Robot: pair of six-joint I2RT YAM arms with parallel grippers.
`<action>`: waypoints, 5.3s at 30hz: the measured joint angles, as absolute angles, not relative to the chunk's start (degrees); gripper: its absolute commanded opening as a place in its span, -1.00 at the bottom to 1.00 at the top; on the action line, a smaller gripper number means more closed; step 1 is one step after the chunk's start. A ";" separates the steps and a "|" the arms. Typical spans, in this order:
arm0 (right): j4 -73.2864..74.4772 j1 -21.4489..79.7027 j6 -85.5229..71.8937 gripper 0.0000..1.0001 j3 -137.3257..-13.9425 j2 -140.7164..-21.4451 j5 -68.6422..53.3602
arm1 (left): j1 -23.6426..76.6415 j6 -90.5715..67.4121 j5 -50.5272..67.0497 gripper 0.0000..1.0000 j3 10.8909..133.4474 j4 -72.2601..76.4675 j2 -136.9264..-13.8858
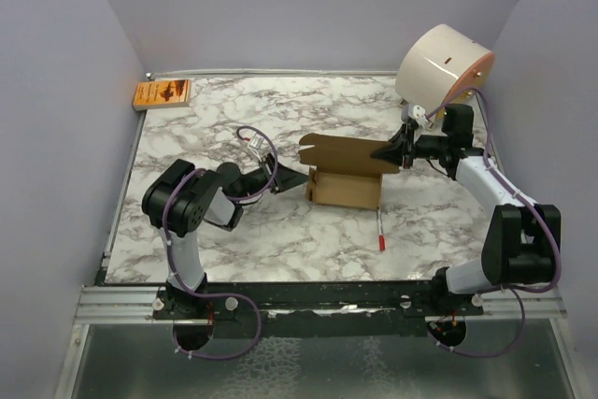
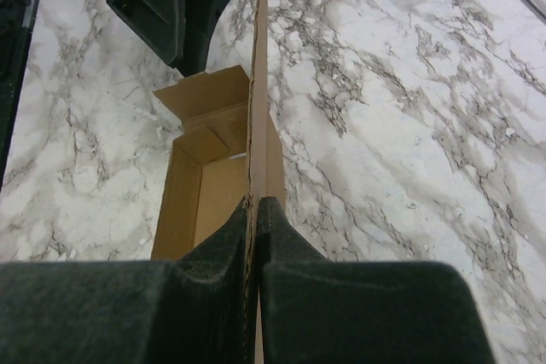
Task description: Fold the paper box
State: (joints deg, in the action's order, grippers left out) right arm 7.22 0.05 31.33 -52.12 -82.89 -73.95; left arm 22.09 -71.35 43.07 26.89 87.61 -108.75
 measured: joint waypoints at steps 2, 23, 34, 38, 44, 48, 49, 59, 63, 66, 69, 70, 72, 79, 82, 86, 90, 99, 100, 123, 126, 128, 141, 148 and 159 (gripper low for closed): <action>7.35 0.05 31.35 -0.98 -52.14 -82.89 -73.95 | 22.09 -71.57 43.07 -0.41 27.14 87.61 -108.75; 7.79 0.05 31.38 -0.98 -52.27 -82.98 -73.95 | 18.96 -73.63 43.53 -0.85 28.51 87.70 -110.61; 8.38 0.05 31.79 -0.98 -52.36 -82.98 -73.93 | 1.26 -62.43 39.66 -0.81 21.10 76.29 -94.41; 8.67 0.05 31.79 -0.98 -52.38 -82.98 -73.95 | 2.22 -53.76 36.47 -0.88 23.90 61.65 -92.03; 8.99 0.05 31.79 -0.98 -52.45 -82.98 -73.95 | 5.50 -44.73 32.49 -0.95 28.62 46.68 -93.80; 8.99 0.05 31.79 -0.98 -52.45 -82.98 -73.95 | 7.60 -42.00 32.45 -0.95 31.42 43.03 -98.21; 8.99 0.05 31.79 -0.98 -52.45 -82.98 -73.95 | 8.16 -41.36 32.42 -0.95 32.34 42.15 -99.59; 8.99 0.05 31.79 -0.98 -52.45 -82.98 -73.97 | 16.05 -37.30 33.67 -0.91 40.49 37.91 -107.94; 8.99 0.05 31.79 -0.98 -52.45 -82.98 -74.00 | 16.69 -37.80 36.53 -0.88 39.44 40.84 -108.47; 8.99 0.05 31.79 -0.98 -52.45 -82.98 -74.00 | 17.19 -38.13 38.46 -0.85 38.57 43.20 -108.47; 8.99 0.05 31.79 -0.98 -52.45 -82.98 -74.00 | 18.33 -38.72 40.29 -0.84 38.11 46.17 -108.44; 9.02 0.05 31.79 -0.98 -52.45 -82.98 -74.00 | 18.63 -38.94 40.73 -0.83 37.89 47.09 -108.42; 9.02 0.05 31.79 -0.98 -52.45 -82.98 -74.00 | 19.18 -39.57 41.69 -0.82 36.93 49.30 -108.22; 9.02 0.05 31.79 -0.98 -52.45 -82.98 -74.00 | 19.88 -42.39 44.16 -0.69 33.10 55.42 -105.34; 9.02 0.05 31.79 -0.98 -52.45 -82.98 -74.00 | 20.14 -43.62 44.62 -0.56 32.27 57.80 -104.31; 9.02 0.05 31.79 -0.98 -52.45 -82.98 -74.00 | 20.43 -44.91 44.73 -0.39 31.11 59.99 -104.05; 9.02 0.05 31.79 -0.98 -52.45 -82.98 -74.00 | 21.15 -46.04 44.73 -0.17 30.22 61.36 -104.05; 9.02 0.05 31.79 -0.98 -52.45 -82.98 -74.00 | 22.65 -48.49 44.66 0.15 30.15 64.60 -104.05; 9.02 0.05 31.79 -0.98 -52.45 -82.98 -74.00 | 22.74 -48.60 44.64 0.15 30.13 64.75 -104.05; 9.02 0.05 31.79 -0.98 -52.45 -82.98 -74.00 | 28.95 -41.95 35.83 -0.16 36.27 49.52 -104.07; 9.04 0.05 31.79 -0.98 -52.45 -82.98 -74.00 | 29.95 -40.69 33.45 -0.23 37.45 46.11 -104.05; 9.06 0.05 31.79 -0.98 -52.45 -82.98 -74.00 | 30.57 -40.14 31.79 -0.23 38.09 44.05 -104.05; 8.97 0.05 31.75 -0.98 -52.45 -82.89 -74.02 | 38.24 -37.30 10.81 -1.00 45.19 25.80 -101.60; 8.95 1.72 31.24 -0.98 -52.45 -79.44 -73.69 | 41.39 -33.87 -1.06 -0.87 47.37 19.38 -98.61; 8.73 5.06 32.01 -0.98 -53.43 -74.11 -72.66 | 41.76 -31.59 -7.70 -0.50 47.40 17.89 -93.32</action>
